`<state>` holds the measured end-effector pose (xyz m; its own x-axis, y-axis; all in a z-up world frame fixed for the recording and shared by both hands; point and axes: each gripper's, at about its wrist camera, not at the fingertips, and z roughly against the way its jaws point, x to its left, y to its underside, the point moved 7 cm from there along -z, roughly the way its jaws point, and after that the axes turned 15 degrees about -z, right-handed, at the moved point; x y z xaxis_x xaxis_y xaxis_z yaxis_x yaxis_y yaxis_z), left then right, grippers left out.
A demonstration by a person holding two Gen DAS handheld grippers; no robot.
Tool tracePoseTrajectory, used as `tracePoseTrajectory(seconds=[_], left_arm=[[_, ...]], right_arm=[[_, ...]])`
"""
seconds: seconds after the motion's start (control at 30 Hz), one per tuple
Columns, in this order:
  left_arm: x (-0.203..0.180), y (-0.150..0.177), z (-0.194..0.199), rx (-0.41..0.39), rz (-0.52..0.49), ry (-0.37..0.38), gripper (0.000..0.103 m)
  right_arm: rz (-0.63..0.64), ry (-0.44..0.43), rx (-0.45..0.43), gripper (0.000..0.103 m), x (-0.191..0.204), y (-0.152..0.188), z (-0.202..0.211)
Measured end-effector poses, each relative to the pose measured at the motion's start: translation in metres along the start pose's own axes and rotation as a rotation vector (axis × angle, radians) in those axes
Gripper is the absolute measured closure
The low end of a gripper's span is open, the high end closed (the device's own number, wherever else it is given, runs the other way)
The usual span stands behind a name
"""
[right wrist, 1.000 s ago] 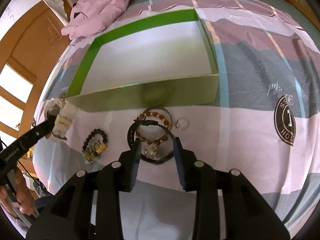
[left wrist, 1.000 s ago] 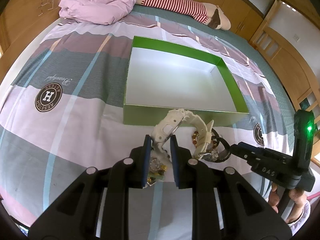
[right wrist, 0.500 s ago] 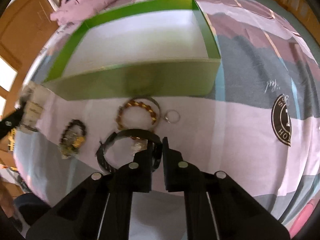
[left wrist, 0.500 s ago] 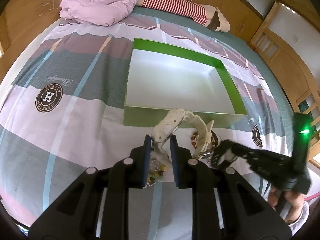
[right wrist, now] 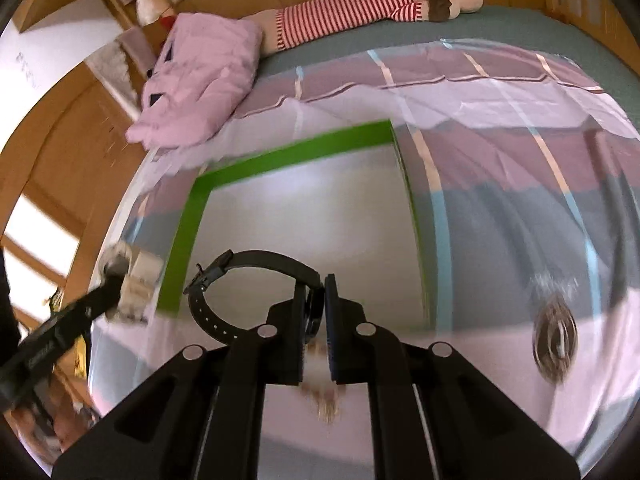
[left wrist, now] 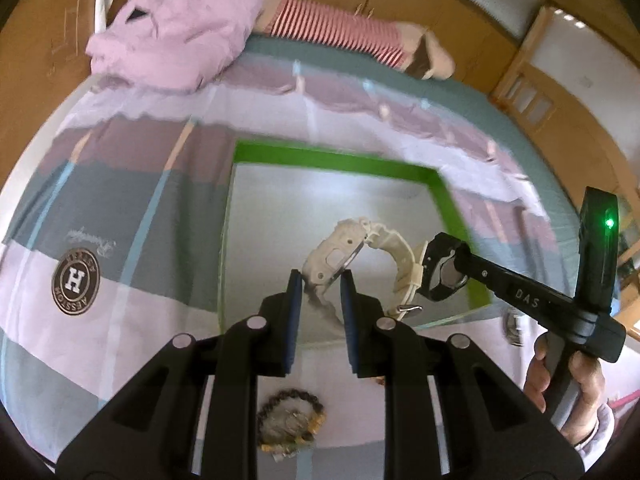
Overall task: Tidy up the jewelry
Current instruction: 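Carry both watches into the green box and open both grippers, then move the left gripper back over the black bead bracelet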
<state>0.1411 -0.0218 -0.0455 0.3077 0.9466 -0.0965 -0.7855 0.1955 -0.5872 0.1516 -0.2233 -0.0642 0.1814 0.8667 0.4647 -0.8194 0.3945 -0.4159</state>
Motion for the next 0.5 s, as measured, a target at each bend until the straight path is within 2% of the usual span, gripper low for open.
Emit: tracePoseTrajectory(seconds=[0.17,0.23,0.3,0.33,0.37,0.4,0.47,0.5], left_arm=[[0.009,0.010,-0.030,0.071,-0.010,-0.041,0.083],[0.012,0.010,-0.022,0.054,0.000,-0.049,0.079],[0.012,0.005,-0.006,0.004,0.016,-0.026,0.064],[0.013,0.004,0.002,-0.019,0.024,-0.022,0.052],[0.013,0.005,0.013,-0.037,0.026,-0.021,0.051],[0.012,0.009,0.020,-0.038,0.023,-0.019,0.052],[0.008,0.026,0.033,-0.013,0.025,-0.016,0.064],[0.007,0.041,0.037,0.019,0.043,-0.009,0.066]], right_arm=[[-0.040,0.066,0.093,0.094,-0.021,0.005,-0.054],[-0.033,0.062,0.103,0.091,-0.018,0.007,-0.058],[-0.029,0.061,0.093,0.072,-0.013,0.009,-0.050],[-0.025,0.035,0.077,0.067,-0.008,0.011,-0.040],[-0.018,0.024,0.055,0.052,-0.005,0.013,-0.028],[-0.007,0.013,0.022,0.042,-0.002,0.014,-0.013],[0.011,-0.016,-0.013,0.041,0.004,0.020,0.014],[0.024,-0.037,0.002,0.043,0.008,0.028,0.026]])
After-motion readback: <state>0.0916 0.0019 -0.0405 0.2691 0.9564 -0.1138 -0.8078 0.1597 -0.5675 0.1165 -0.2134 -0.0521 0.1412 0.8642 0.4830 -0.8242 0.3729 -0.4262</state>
